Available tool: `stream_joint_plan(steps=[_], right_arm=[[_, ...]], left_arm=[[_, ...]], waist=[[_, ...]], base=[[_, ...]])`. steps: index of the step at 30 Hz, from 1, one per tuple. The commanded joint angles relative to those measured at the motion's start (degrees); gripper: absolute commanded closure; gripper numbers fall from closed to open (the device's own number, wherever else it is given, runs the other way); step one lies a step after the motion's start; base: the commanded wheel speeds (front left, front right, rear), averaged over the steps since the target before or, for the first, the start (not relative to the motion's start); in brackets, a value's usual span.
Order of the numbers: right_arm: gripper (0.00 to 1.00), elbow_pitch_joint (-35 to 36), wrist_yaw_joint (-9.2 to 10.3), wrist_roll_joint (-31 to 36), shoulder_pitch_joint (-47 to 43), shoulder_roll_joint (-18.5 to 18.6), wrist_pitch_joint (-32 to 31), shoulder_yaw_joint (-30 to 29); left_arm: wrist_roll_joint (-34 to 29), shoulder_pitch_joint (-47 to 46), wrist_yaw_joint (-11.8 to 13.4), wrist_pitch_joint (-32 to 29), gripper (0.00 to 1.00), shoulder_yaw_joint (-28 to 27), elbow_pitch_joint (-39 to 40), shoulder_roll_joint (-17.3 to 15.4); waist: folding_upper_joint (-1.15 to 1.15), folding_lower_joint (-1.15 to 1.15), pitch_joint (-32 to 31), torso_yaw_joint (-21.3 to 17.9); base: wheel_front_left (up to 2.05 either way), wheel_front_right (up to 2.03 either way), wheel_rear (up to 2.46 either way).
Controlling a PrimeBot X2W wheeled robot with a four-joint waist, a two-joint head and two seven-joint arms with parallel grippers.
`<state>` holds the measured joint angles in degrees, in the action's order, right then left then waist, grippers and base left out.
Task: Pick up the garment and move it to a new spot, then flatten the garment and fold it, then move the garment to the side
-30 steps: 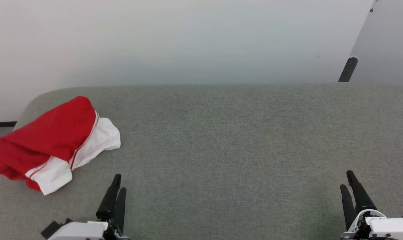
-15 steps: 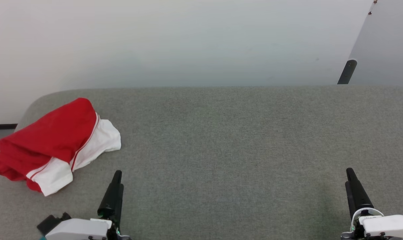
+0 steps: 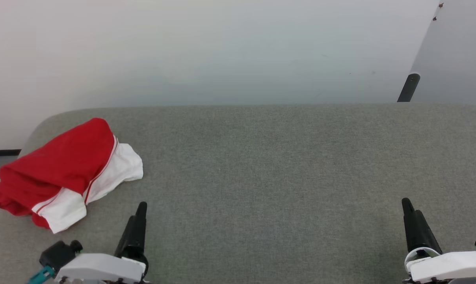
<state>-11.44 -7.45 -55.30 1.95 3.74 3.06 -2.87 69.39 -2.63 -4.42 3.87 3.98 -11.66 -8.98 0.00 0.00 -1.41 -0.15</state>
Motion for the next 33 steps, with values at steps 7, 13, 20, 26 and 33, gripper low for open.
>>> stream_joint_plan(steps=[7,13,20,26,33], right_arm=[[0.0,2.15,-0.03,12.39,-0.37,0.09,1.14,-0.05],[0.0,2.7,-0.03,17.66,-0.48,-0.02,1.93,-0.46],[0.0,3.09,-0.03,23.99,-0.73,-0.13,3.04,-1.27],[0.0,3.5,-0.03,29.03,-1.03,-0.27,3.49,-1.86],[0.0,4.06,-0.04,34.34,-1.42,-0.41,3.8,-2.41]], left_arm=[[-14.44,-1.37,0.74,1.81,0.0,0.37,1.94,-1.19],[-22.55,-0.88,0.63,2.68,0.0,-0.04,2.92,-1.23],[-32.22,-0.22,0.51,3.84,0.0,-0.16,3.86,-1.64],[-38.34,0.11,0.32,4.78,0.0,0.02,4.36,-2.18],[-44.22,0.33,0.13,5.8,0.0,0.68,4.67,-2.95]], waist=[[0.0,0.0,-0.33,0.11],[0.0,0.0,-0.57,0.14],[0.0,0.0,-1.02,0.15],[0.0,0.0,-1.37,0.11],[0.0,0.0,-1.68,0.1]], base=[[0.0,0.0,0.0],[0.0,0.0,0.0],[0.0,0.0,0.0],[0.0,0.0,0.0],[0.0,0.0,0.0]])
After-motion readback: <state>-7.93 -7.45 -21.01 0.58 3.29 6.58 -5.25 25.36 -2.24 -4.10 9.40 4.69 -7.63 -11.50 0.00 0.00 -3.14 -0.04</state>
